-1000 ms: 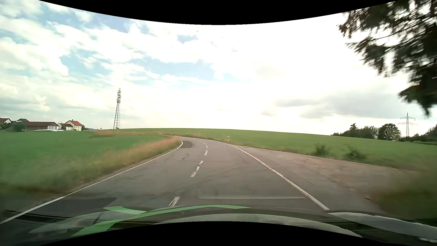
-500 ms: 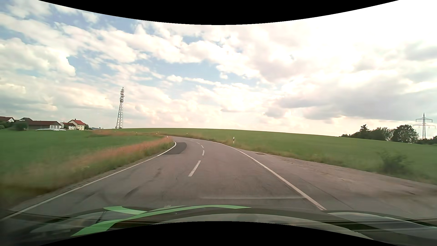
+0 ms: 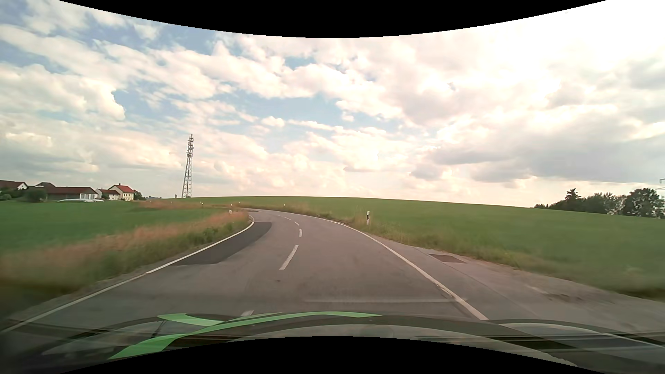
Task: Follow the waypoints while adhering to traffic rules and regulations
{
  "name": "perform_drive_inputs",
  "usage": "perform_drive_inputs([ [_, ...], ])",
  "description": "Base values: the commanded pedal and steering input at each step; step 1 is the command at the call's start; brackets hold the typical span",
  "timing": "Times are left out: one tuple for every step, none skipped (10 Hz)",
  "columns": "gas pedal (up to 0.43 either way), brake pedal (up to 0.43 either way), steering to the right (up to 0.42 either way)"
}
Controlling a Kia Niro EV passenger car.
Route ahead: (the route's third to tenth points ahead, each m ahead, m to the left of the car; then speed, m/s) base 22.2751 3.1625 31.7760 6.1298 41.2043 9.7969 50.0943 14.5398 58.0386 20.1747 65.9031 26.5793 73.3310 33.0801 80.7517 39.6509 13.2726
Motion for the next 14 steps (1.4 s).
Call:
perform_drive_inputs([
  [0.138,0.0,-0.028],
  [0.138,0.0,-0.034],
  [0.138,0.0,-0.038],
  [0.098,0.0,-0.045],
  [0.0,0.0,-0.051],
  [0.0,0.0,-0.056],
  [0.0,0.0,-0.06],
  [0.0,0.0,-0.061],
  [0.0,0.0,-0.061],
  [0.15,0.0,-0.061],
  [0.157,0.0,-0.061],
  [0.157,0.0,-0.063],
  [0.169,0.0,-0.065],
  [0.177,0.0,-0.066],
])
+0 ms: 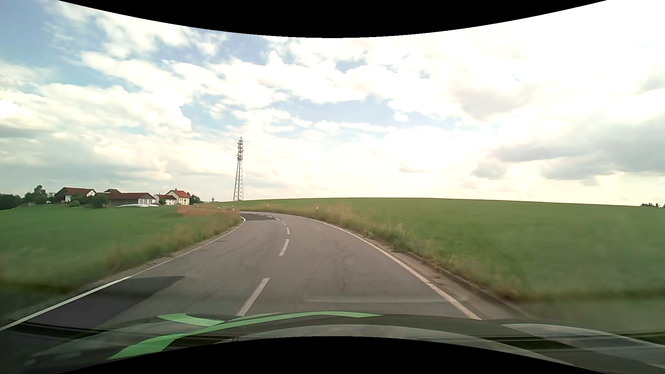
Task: Follow the waypoints while adhering to traffic rules and regulations
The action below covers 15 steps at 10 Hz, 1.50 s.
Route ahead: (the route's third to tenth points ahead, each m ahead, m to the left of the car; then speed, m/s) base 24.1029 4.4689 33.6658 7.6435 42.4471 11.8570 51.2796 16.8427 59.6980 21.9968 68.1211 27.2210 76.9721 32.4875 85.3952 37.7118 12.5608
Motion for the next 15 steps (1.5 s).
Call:
perform_drive_inputs([
  [0.189,0.0,-0.066],
  [0.189,0.0,-0.065],
  [0.189,0.0,-0.064],
  [0.189,0.0,-0.063],
  [0.189,0.0,-0.063],
  [0.189,0.0,-0.063],
  [0.177,0.0,-0.063],
  [0.177,0.0,-0.063],
  [0.177,0.0,-0.063],
  [0.177,0.0,-0.063],
  [0.177,0.0,-0.062],
  [0.169,0.0,-0.062],
  [0.169,0.0,-0.061],
  [0.169,0.0,-0.061],
  [0.169,0.0,-0.059],
])
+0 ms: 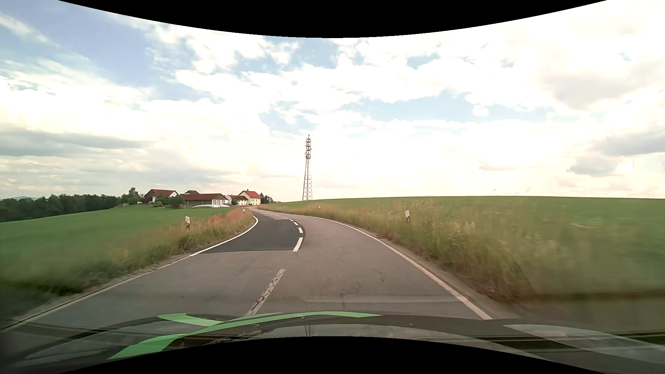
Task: Follow the waypoints while adhering to traffic rules and regulations
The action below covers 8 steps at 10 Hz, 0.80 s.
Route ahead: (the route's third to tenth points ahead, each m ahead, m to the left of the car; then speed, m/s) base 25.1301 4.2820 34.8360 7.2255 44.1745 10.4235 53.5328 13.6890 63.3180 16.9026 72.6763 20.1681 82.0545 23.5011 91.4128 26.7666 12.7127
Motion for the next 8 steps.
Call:
perform_drive_inputs([
  [0.169,0.0,-0.051],
  [0.169,0.0,-0.047],
  [0.169,0.0,-0.047],
  [0.169,0.0,-0.047],
  [0.169,0.0,-0.048],
  [0.169,0.0,-0.05],
  [0.169,0.0,-0.051],
  [0.169,0.0,-0.05],
])
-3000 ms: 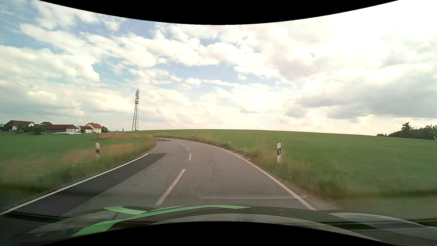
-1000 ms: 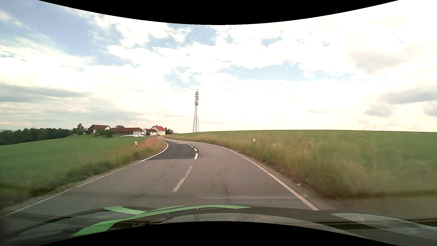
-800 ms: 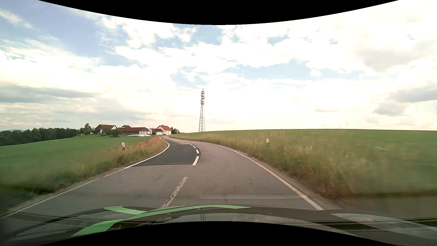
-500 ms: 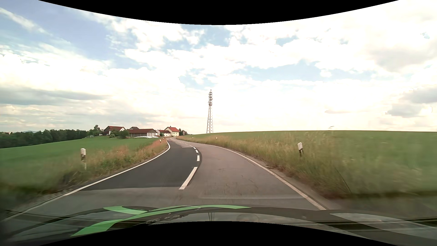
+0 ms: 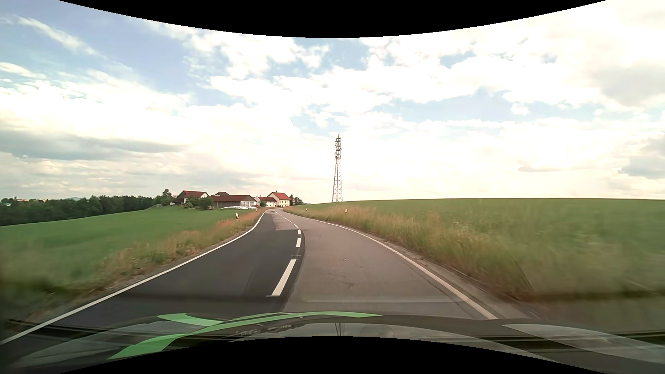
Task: Follow the waypoints while adhering to traffic rules and regulations
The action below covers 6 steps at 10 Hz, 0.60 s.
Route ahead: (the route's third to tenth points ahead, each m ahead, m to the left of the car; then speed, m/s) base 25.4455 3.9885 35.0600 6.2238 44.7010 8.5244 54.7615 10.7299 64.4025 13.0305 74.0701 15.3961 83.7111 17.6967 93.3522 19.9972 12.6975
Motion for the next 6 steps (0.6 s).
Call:
perform_drive_inputs([
  [0.169,0.0,-0.05],
  [0.169,0.0,-0.05],
  [0.169,0.0,-0.05],
  [0.169,0.0,-0.05],
  [0.169,0.0,-0.05],
  [0.169,0.0,-0.051],
])
